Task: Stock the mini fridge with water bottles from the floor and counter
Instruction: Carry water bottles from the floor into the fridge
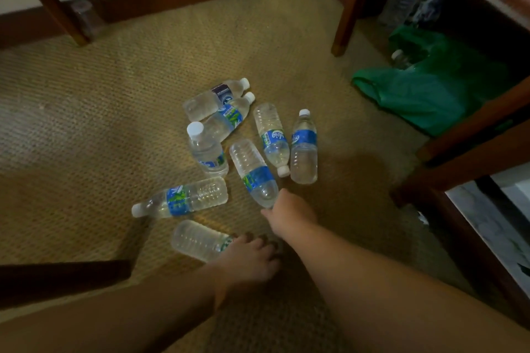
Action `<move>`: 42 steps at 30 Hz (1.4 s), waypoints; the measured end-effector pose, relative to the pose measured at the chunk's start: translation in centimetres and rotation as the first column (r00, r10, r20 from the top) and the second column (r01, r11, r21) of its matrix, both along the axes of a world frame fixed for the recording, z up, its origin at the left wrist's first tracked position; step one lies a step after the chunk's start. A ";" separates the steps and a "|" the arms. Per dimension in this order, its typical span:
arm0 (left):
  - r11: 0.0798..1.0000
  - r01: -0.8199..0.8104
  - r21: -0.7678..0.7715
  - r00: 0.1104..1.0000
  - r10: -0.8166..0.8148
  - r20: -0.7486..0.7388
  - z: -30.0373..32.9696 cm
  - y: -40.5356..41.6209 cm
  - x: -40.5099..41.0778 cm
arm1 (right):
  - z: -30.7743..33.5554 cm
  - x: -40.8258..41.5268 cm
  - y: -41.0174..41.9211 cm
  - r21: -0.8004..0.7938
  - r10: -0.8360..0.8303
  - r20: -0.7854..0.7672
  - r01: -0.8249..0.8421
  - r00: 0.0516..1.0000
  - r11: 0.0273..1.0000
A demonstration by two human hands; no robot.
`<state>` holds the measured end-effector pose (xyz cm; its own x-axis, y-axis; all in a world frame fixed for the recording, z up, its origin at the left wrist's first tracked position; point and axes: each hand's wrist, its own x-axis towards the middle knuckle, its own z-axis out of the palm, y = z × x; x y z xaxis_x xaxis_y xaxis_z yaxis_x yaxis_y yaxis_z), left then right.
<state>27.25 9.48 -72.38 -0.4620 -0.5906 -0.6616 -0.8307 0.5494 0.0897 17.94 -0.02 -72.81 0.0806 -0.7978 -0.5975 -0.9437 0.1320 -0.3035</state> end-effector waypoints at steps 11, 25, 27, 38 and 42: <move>0.718 -0.694 0.057 0.582 0.605 -0.544 12.0 -7.9 5.2 | 12.8 -7.9 -5.9 -0.362 0.229 0.229 -0.136 0.946 0.922; 0.814 -0.572 0.100 0.333 0.342 -0.879 28.5 -13.8 -7.1 | 32.4 -26.1 0.7 -0.643 0.044 0.269 0.145 0.962 0.752; 0.853 -0.515 0.085 0.335 0.292 -0.896 29.2 -14.1 -9.6 | 33.1 -28.5 2.2 -0.679 -0.002 0.271 0.193 0.963 0.708; 0.973 -0.202 0.110 0.114 0.135 -0.984 29.6 -13.2 -24.4 | 29.1 -40.7 8.9 -0.847 -0.480 0.339 0.485 0.809 0.218; 0.985 -0.148 0.088 0.083 0.101 -0.991 30.1 -12.0 -28.0 | 27.9 -44.8 9.3 -0.815 -0.646 0.378 0.569 0.663 0.107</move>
